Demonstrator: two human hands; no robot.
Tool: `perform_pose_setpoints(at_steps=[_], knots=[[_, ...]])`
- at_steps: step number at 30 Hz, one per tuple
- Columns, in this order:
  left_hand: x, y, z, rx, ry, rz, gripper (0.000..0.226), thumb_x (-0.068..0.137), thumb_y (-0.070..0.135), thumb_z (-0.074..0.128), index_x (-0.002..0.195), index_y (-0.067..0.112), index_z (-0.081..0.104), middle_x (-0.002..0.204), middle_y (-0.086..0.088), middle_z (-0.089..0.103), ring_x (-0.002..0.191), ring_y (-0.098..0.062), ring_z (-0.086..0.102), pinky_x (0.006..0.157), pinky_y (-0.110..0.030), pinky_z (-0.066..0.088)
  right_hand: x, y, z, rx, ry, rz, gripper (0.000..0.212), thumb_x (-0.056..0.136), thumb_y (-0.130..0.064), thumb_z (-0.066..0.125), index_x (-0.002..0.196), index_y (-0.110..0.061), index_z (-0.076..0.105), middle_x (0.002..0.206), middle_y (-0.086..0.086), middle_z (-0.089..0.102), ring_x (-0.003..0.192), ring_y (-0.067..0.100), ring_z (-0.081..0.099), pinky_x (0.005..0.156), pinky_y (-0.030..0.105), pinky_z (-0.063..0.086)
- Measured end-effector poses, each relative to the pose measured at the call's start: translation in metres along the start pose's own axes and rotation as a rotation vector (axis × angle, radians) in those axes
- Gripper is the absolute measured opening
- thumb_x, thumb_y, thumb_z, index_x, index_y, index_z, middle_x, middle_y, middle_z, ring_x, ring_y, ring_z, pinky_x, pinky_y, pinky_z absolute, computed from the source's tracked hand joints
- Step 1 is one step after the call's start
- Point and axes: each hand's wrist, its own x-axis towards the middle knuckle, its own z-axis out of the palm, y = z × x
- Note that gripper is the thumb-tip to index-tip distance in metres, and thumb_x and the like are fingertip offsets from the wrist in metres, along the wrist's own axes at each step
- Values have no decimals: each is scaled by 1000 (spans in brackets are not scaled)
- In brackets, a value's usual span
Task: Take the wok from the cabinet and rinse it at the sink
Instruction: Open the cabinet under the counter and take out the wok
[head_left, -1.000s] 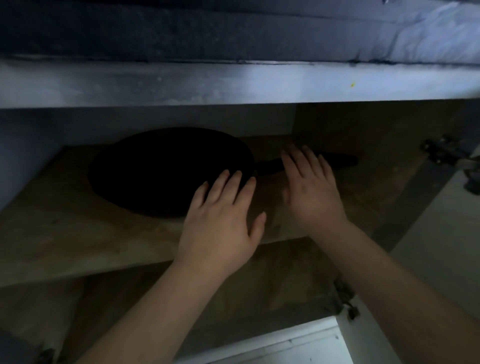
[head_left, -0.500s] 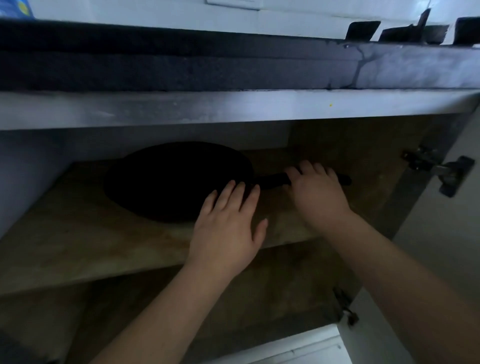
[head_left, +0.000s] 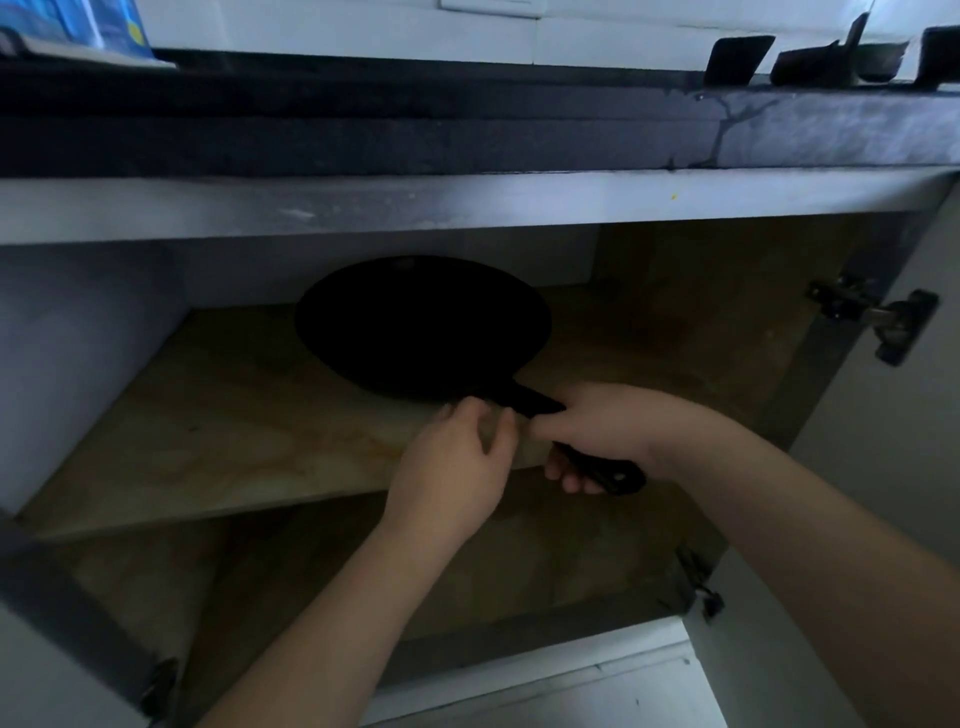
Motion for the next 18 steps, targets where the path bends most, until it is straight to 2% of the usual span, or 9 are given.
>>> perform_pose_setpoints(at_steps=[2, 4, 6, 10, 15, 18], knots=[[3, 0, -3, -238, -76, -203, 40, 97, 52, 37, 110, 23, 61, 95, 6, 64, 85, -9, 60, 75, -31, 51, -6, 2, 12, 219, -49, 0, 33, 91, -29, 62, 115, -9, 56, 79, 8, 67, 56, 12, 59, 48, 22, 49], [5, 0, -7, -613, -147, -480, 40, 97, 49, 41, 101, 17, 65, 94, -3, 70, 87, -18, 65, 84, -39, 55, -9, 6, 24, 470, -97, 17, 28, 90, -26, 64, 110, -6, 62, 75, 6, 65, 55, 10, 59, 48, 21, 52], [5, -1, -11, -875, -207, -624, 41, 98, 44, 42, 98, 11, 66, 89, -11, 71, 82, -23, 66, 84, -39, 55, -11, 11, 36, 685, -141, 50, 22, 90, -23, 65, 105, -7, 65, 73, 5, 64, 55, 10, 60, 50, 22, 53], [9, -3, -19, -1002, -311, -702, 49, 98, 46, 40, 109, 4, 63, 88, -11, 66, 69, -20, 59, 59, -28, 51, -15, 22, 61, 890, -234, 112, 18, 87, -25, 69, 96, -10, 64, 66, 0, 61, 48, 8, 54, 43, 20, 47], [2, -6, -14, -1039, -457, -741, 53, 97, 49, 40, 109, 4, 66, 105, -12, 71, 75, -19, 61, 64, -29, 46, -25, 21, 89, 983, -157, 124, 12, 89, -23, 64, 92, -12, 60, 58, -3, 53, 42, 6, 45, 38, 17, 38], [-5, -3, -9, -1138, -511, -801, 51, 95, 44, 48, 111, 0, 66, 113, -12, 71, 100, -23, 66, 83, -29, 50, -30, 18, 102, 986, -84, 126, 9, 88, -19, 64, 93, -12, 61, 59, 0, 54, 42, 8, 46, 37, 19, 38]])
